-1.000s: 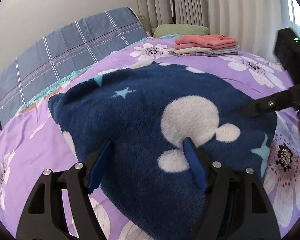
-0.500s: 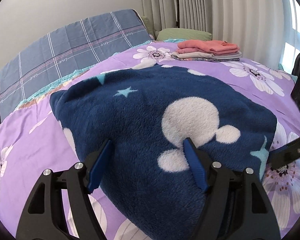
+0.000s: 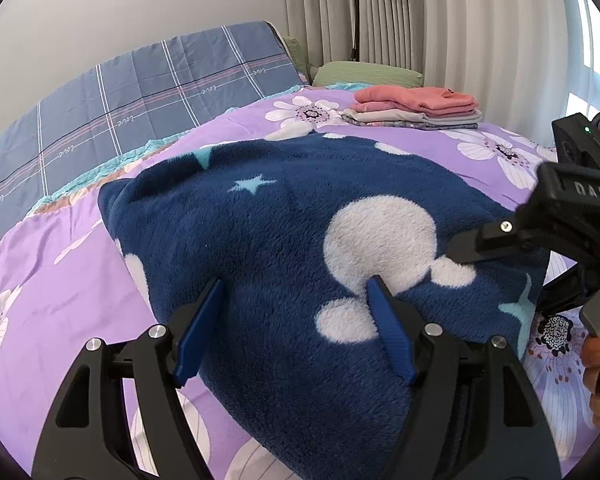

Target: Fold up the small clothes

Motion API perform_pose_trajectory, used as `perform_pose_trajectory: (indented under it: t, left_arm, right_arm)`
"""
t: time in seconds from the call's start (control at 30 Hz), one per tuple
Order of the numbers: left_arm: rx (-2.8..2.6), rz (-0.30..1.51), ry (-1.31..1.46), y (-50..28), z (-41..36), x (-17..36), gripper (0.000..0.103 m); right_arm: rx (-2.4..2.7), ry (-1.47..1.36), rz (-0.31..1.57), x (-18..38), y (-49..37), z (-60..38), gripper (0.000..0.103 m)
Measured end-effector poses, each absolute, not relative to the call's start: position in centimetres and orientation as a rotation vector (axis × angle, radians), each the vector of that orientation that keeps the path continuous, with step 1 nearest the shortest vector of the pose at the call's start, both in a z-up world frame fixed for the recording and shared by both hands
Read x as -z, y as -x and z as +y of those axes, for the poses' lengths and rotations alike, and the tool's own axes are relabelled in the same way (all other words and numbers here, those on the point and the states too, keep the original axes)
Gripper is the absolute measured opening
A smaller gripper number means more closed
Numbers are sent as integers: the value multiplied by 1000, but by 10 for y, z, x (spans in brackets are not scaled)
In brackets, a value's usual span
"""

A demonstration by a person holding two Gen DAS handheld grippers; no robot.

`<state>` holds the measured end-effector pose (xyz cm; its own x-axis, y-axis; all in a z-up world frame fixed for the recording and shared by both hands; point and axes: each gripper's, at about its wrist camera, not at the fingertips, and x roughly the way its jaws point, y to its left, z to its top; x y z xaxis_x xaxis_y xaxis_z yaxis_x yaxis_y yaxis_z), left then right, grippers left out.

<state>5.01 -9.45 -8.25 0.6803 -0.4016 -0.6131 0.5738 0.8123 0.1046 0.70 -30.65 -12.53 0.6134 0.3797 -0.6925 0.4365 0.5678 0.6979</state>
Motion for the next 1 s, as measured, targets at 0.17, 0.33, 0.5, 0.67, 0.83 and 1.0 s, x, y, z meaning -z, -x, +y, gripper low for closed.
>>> perform_pose_trajectory:
  t: [0.17, 0.33, 0.5, 0.67, 0.83, 1.0]
  left_arm:
    - [556, 609, -298, -50, -95, 83, 73]
    - [557, 607, -293, -51, -94, 82, 73]
    - [608, 613, -209, -53, -82, 70, 84]
    - [575, 603, 31, -87, -28, 54, 99]
    - [590, 836, 306, -171, 1, 85, 100]
    - [699, 987, 530, -233, -6, 130, 102]
  right_arm:
    - [49, -986, 917, 123, -6, -299, 92]
    - [7, -966, 880, 121, -3, -297, 81]
    - [-8, -967, 878, 121, -3, -299, 81]
    - [-34, -977, 887, 126, -4, -303, 83]
    - [-40, -934, 882, 126, -7, -298, 87]
    - [-63, -937, 872, 128, -8, -301, 87]
